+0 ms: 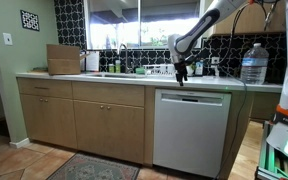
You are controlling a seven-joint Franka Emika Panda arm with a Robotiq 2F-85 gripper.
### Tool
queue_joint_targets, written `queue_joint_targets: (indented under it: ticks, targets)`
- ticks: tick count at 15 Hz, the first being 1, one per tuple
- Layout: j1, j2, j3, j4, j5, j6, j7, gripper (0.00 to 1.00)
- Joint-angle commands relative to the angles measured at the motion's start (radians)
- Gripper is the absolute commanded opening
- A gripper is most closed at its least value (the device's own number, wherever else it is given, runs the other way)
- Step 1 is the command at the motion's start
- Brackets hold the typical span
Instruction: Press a button on the left of the dish washing machine controlling panel
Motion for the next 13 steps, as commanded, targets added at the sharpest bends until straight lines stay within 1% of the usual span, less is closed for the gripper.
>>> queue_joint_targets:
  ticks: [1, 4, 6, 7, 9, 13]
  targets:
    - [-0.008, -0.111, -0.01, -0.113, 0.042, 0.03, -0.027, 1.0]
    - [-0.009, -0.188, -0.016, -0.182, 0.038, 0.023, -0.021, 1.0]
    - [-0.01, -0.233, -0.019, -0.222, 0.04, 0.026, -0.04, 1.0]
    - [-0.004, -0.159, -0.012, -0.143, 0.014, -0.001, -0.007, 1.0]
    - [-0.004, -0.176, -0.012, -0.151, 0.014, -0.001, -0.008, 1.0]
    - [-0.003, -0.164, -0.011, -0.143, 0.014, -0.001, -0.007, 1.0]
